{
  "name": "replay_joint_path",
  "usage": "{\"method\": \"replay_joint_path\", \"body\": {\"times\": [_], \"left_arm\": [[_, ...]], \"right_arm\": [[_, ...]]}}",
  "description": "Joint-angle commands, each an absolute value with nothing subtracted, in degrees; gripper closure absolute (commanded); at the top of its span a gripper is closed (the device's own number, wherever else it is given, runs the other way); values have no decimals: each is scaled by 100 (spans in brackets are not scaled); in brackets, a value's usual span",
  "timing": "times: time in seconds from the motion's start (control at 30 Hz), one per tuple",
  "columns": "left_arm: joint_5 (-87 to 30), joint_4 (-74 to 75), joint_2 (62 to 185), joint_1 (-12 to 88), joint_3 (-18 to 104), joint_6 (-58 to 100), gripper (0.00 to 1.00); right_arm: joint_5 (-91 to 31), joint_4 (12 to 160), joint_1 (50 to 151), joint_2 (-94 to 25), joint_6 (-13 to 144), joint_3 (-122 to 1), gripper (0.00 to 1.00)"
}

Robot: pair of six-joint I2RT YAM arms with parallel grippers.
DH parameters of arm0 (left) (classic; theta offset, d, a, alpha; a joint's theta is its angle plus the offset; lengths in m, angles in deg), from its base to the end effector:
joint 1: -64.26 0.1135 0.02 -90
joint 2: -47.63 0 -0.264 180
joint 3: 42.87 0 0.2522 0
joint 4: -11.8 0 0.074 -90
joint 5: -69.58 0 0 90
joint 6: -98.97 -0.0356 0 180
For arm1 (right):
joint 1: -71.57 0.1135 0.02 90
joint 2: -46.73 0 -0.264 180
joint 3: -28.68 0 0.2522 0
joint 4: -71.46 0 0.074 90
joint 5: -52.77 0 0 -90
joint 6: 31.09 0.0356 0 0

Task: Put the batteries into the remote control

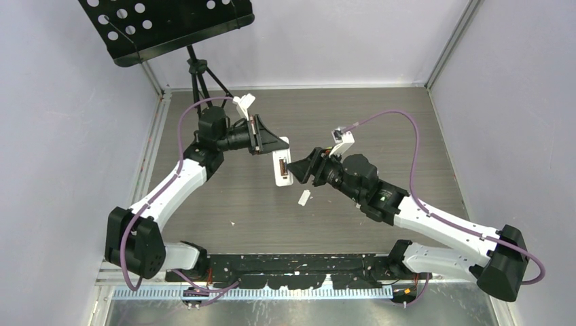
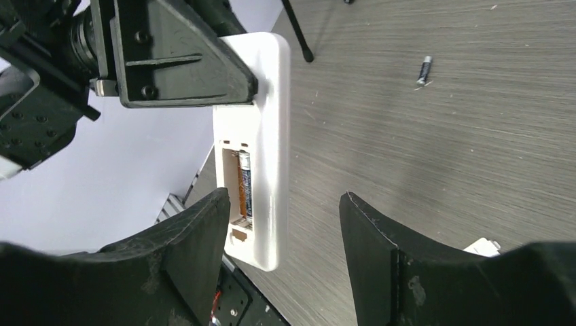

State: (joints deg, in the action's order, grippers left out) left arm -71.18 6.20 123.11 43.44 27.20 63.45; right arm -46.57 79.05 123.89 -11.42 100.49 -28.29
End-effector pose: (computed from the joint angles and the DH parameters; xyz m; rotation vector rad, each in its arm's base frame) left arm 0.2703 -0.1323 0.3269 0.1606 2.0288 -1.6662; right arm 0.1517 0.1870 0.3159 -0.0439 1.8433 1.0501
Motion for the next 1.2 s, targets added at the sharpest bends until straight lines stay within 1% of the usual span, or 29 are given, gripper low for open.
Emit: {"method": "replay_joint_path", "body": {"times": [0.0,0.07,0.17,0.3,0.37,0.5,0.57,0.67,0.8,0.97,1.0,1.07,1.17], "left_arm": [[-7480,514,12154,4370,2880,6036,100],[-7504,516,12146,4370,2886,6038,100],[-7581,533,12133,4370,2885,6024,100],[-7641,516,12074,4370,2876,5949,100],[-7671,507,12059,4370,2872,5926,100],[-7682,542,12013,4369,2872,5960,100],[-7679,611,11985,4370,2861,6003,100],[-7666,668,11925,4370,2854,6021,100],[-7635,756,11875,4370,2845,6050,100],[-7523,700,11838,4377,2848,6010,100],[-7425,537,11811,4393,2871,5885,100],[-7059,-68,11779,4456,2968,5483,100],[-6172,-1487,11782,4547,3149,4647,100]], "right_arm": [[-4137,7833,12378,-1303,9586,-3184,35],[-4044,7699,12378,-1382,9604,-3160,34],[-4225,7689,12378,-1493,9707,-3212,34],[-4538,7688,12378,-1645,9861,-3254,39],[-4671,7735,12379,-1721,9923,-3290,43],[-4787,7938,12378,-1878,9978,-3375,58],[-4828,8083,12370,-1949,9996,-3416,64],[-4868,8232,12348,-2020,10034,-3435,71],[-4865,8431,12322,-2143,10092,-3530,77],[-4812,8741,12308,-2408,10079,-3723,77],[-4768,8726,12308,-2418,10075,-3735,74],[-4644,8662,12301,-2392,10083,-3769,66],[-4369,8789,12267,-2350,10071,-4020,46]]}}
